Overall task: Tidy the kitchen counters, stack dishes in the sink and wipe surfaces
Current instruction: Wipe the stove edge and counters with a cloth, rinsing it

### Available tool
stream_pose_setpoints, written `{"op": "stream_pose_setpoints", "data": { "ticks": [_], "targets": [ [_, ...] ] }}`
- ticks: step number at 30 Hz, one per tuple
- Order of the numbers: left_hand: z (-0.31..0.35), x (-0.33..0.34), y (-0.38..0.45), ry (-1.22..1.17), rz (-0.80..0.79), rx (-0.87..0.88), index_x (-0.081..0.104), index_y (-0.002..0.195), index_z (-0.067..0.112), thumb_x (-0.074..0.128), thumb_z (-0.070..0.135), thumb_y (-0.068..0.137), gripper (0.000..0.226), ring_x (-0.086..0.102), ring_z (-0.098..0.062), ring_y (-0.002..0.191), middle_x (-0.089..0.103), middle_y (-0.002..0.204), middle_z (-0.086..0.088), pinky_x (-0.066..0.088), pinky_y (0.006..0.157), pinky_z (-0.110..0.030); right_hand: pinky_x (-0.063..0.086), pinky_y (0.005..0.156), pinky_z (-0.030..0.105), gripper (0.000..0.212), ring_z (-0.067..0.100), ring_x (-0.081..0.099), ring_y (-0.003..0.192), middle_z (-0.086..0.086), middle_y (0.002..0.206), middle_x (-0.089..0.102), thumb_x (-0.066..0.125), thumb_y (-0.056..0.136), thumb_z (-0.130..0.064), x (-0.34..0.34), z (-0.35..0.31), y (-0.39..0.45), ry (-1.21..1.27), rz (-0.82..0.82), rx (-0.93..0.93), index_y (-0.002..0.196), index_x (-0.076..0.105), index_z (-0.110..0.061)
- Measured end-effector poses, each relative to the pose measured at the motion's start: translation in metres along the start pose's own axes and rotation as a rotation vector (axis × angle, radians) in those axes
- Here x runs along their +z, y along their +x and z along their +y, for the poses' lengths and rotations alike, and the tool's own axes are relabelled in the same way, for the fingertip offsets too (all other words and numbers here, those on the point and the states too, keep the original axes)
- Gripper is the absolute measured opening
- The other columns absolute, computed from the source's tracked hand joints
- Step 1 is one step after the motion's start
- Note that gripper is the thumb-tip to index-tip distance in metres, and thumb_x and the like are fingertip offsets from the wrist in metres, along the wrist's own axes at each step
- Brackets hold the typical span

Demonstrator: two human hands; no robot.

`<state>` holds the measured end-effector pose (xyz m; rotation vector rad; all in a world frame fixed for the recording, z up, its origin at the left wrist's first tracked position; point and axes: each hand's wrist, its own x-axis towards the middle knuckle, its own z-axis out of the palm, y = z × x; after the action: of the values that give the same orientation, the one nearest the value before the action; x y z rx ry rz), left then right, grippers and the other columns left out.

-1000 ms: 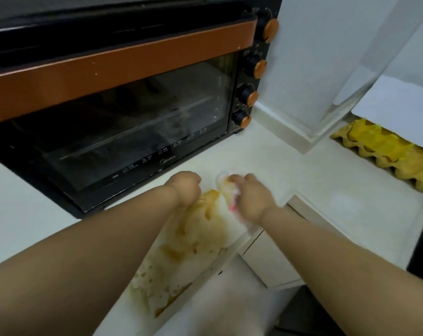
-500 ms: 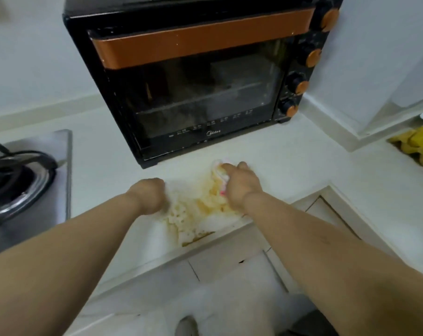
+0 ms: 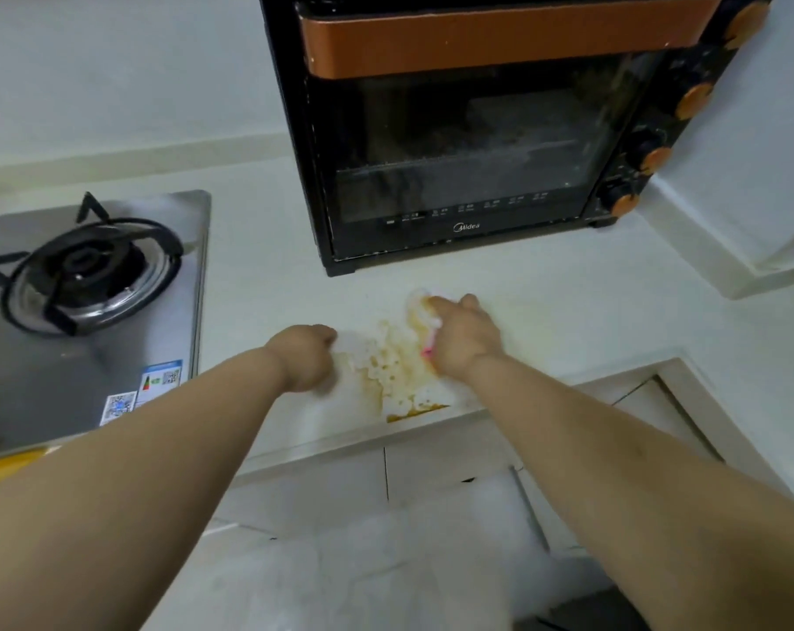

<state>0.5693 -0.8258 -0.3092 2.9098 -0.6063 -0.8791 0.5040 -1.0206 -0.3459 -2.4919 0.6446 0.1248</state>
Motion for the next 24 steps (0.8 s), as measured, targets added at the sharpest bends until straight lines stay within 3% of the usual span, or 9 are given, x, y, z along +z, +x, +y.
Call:
{"op": "stream_pose_setpoints", "data": {
  "ticks": [4, 9, 11, 14, 18, 21, 24],
  "targets": [
    [-0.004, -0.002, -0.005, 0.051, -0.039, 0.048, 0.032, 0.146, 0.008, 0.03, 0.003, 0.097, 0.049, 0.028, -0.025, 0.142, 0.02, 0.158, -0.006, 0.025, 0.113, -0.029, 0.049, 0.09, 0.034, 0.057, 0.028, 0.056, 0.102, 0.003, 0.12, 0.039, 0.05, 0.088, -0.01, -0.001, 0.016, -0.018, -0.018, -0.028, -0.021, 0.137, 0.045, -0.037],
    [-0.024, -0.001, -0.011, 0.082, -0.078, 0.082, 0.015, 0.152, 0.011, 0.026, 0.002, 0.097, 0.057, 0.019, -0.024, 0.146, 0.004, 0.161, -0.004, 0.018, 0.116, -0.03, 0.046, 0.096, 0.039, 0.043, 0.035, 0.051, 0.111, 0.017, 0.127, 0.039, 0.052, 0.087, -0.017, -0.039, 0.034, 0.008, -0.159, 0.113, 0.324, 0.13, 0.046, -0.017],
    [-0.029, -0.002, -0.01, 0.084, -0.098, 0.085, 0.013, 0.152, 0.013, 0.026, 0.002, 0.096, 0.059, 0.017, -0.024, 0.146, 0.001, 0.161, -0.002, 0.017, 0.117, -0.031, 0.042, 0.099, 0.04, 0.053, 0.037, 0.046, 0.12, 0.019, 0.136, 0.037, 0.055, 0.087, -0.013, -0.024, 0.005, 0.017, -0.114, 0.078, 0.264, 0.138, 0.042, -0.02],
    [-0.026, -0.005, -0.008, 0.119, -0.104, 0.065, 0.012, 0.152, 0.012, 0.025, 0.004, 0.098, 0.057, 0.016, -0.024, 0.147, 0.0, 0.161, -0.005, 0.016, 0.116, -0.031, 0.04, 0.095, 0.032, 0.061, 0.033, 0.045, 0.121, 0.012, 0.14, 0.035, 0.054, 0.086, -0.006, 0.017, -0.045, 0.008, -0.019, -0.032, 0.03, 0.141, 0.041, -0.03],
    [-0.024, -0.001, -0.012, 0.153, -0.128, 0.065, 0.006, 0.153, 0.01, 0.027, 0.007, 0.098, 0.058, 0.017, -0.025, 0.146, -0.003, 0.161, -0.007, 0.017, 0.116, -0.031, 0.047, 0.092, 0.033, 0.059, 0.03, 0.052, 0.108, 0.004, 0.123, 0.038, 0.053, 0.087, -0.009, 0.035, -0.048, -0.025, -0.039, -0.145, -0.111, 0.138, 0.045, -0.037],
    [-0.024, 0.004, -0.02, 0.131, -0.141, 0.083, 0.006, 0.153, 0.01, 0.027, 0.003, 0.097, 0.06, 0.019, -0.026, 0.145, -0.005, 0.161, -0.006, 0.021, 0.115, -0.033, 0.048, 0.087, 0.031, 0.051, 0.031, 0.054, 0.107, 0.007, 0.123, 0.042, 0.053, 0.087, -0.013, 0.012, -0.013, -0.018, -0.051, -0.045, 0.01, 0.135, 0.049, -0.031],
    [-0.03, 0.007, -0.028, 0.082, -0.139, 0.106, 0.007, 0.153, 0.011, 0.026, 0.001, 0.096, 0.061, 0.014, -0.027, 0.147, -0.004, 0.161, -0.006, 0.018, 0.117, -0.035, 0.041, 0.089, 0.03, 0.042, 0.031, 0.051, 0.109, 0.013, 0.124, 0.046, 0.051, 0.085, -0.029, 0.0, -0.006, 0.008, -0.138, 0.086, 0.219, 0.127, 0.052, -0.025]
  ]
}}
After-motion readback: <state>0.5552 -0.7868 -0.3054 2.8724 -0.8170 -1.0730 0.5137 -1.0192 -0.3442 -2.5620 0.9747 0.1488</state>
